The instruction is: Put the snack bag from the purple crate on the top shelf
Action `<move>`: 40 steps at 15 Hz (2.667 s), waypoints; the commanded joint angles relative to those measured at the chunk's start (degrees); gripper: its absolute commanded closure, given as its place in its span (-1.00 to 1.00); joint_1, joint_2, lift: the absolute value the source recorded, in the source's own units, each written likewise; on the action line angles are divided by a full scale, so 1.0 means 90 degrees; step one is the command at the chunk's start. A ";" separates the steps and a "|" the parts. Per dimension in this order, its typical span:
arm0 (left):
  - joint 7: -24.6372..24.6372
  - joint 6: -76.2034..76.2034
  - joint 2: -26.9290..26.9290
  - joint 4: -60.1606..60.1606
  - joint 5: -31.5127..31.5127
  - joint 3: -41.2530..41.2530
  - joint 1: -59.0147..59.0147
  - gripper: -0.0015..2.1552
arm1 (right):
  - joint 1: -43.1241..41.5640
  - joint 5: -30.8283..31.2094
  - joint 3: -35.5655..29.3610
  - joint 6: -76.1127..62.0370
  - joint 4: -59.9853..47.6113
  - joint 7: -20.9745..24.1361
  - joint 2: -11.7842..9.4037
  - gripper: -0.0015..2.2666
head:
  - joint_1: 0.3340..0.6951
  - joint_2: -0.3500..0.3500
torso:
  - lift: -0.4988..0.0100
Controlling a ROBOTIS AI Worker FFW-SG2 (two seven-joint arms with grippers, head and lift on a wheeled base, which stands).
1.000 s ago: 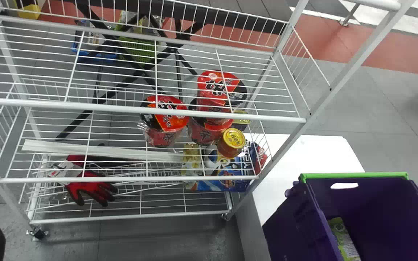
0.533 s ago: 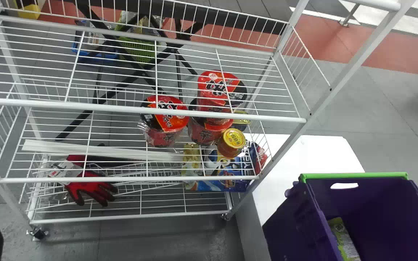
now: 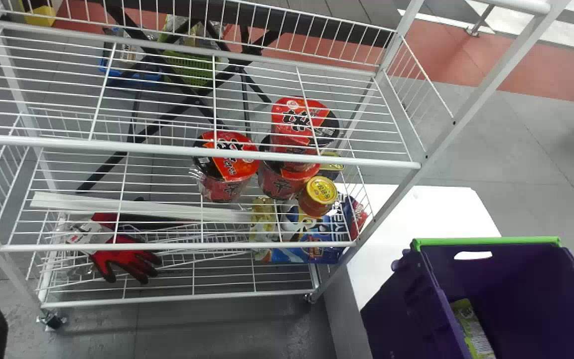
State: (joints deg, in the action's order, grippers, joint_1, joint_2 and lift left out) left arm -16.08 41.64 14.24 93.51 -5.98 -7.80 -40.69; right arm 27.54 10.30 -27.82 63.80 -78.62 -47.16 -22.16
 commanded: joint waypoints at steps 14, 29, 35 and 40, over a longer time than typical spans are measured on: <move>0.0000 -0.0052 0.0000 0.0030 0.0000 -0.0012 -0.0020 -0.92 | 0.0212 -0.0363 -0.0688 -0.0257 -0.0307 -0.0405 0.0040 0.88 | 1.00 -1.00 | -0.59; 0.0097 -0.0130 0.0000 0.0011 -0.0078 0.0193 0.0010 -0.92 | 0.0202 -0.0363 -0.0688 -0.0374 -0.0317 -0.0424 0.0050 0.88 | 1.00 -1.00 | -0.36; 0.0097 -0.0130 0.0010 0.0020 -0.0078 0.0193 0.0010 -0.92 | 0.0192 -0.0363 -0.0688 -0.0374 -0.0317 -0.0424 0.0060 0.88 | 1.00 -1.00 | -0.26; 0.0097 -0.0130 0.0010 0.0020 -0.0078 0.0193 0.0000 -0.92 | 0.0192 -0.0363 -0.0688 -0.0374 -0.0336 -0.0434 0.0069 0.88 | 1.00 -1.00 | -0.18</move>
State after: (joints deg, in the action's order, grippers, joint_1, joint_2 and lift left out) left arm -15.20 40.47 14.33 93.68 -6.68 -6.06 -40.61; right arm 29.32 7.03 -34.01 60.43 -81.62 -51.06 -21.55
